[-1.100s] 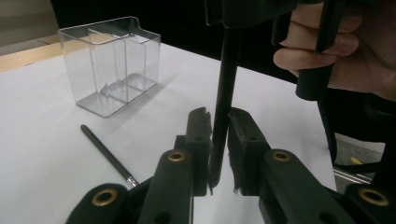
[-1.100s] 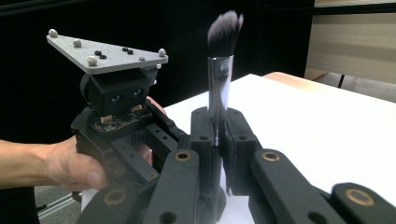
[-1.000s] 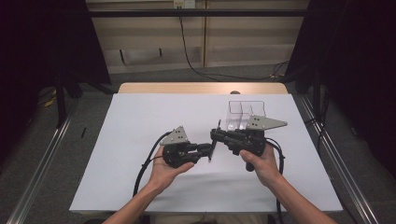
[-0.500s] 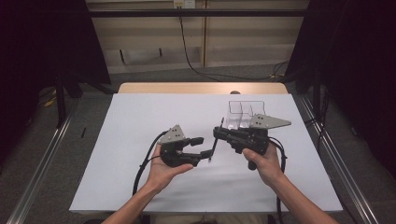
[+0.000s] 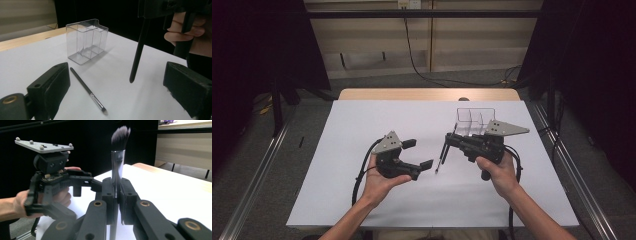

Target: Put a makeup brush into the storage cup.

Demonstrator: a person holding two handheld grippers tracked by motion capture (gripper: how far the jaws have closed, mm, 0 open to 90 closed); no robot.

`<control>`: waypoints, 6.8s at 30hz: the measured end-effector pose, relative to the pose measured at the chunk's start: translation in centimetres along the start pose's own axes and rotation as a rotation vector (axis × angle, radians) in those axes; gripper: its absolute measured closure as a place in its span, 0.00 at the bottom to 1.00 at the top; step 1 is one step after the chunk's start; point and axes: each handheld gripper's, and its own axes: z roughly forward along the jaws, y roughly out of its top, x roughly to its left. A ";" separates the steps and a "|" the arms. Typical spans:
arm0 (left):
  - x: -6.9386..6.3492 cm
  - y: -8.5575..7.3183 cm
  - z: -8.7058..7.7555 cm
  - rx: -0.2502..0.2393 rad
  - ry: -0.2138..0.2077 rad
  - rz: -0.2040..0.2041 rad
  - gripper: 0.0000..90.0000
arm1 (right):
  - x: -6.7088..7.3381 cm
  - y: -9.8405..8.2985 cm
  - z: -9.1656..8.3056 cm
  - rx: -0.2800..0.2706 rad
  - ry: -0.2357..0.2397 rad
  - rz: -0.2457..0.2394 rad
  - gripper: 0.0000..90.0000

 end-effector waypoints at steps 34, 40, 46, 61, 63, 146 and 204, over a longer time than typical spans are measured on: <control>1.7 -3.0 -5.6 -0.015 0.249 0.044 0.01 | -1.8 0.6 -1.8 -0.008 -0.096 -0.018 0.94; 2.0 -3.5 -7.1 -0.026 0.278 0.040 0.02 | -2.7 1.2 -2.3 -0.012 -0.135 -0.011 0.94; 1.6 -4.3 -8.3 -0.028 0.299 0.040 0.03 | -3.5 2.4 -2.9 -0.036 -0.162 -0.005 0.94; 2.0 -5.8 -10.5 -0.039 0.321 0.040 0.02 | -5.4 3.8 -3.0 -0.037 -0.241 -0.023 0.94; 2.1 -6.0 -10.5 -0.038 0.324 0.037 0.02 | -5.7 4.1 -2.9 -0.032 -0.248 -0.030 0.93; 2.1 -5.9 -11.0 -0.026 0.311 0.054 0.02 | -12.6 2.6 2.8 0.084 -0.417 -0.018 0.93; 2.5 -6.0 -11.0 -0.017 0.330 0.043 0.02 | -11.9 0.1 0.1 0.024 -0.437 -0.023 0.03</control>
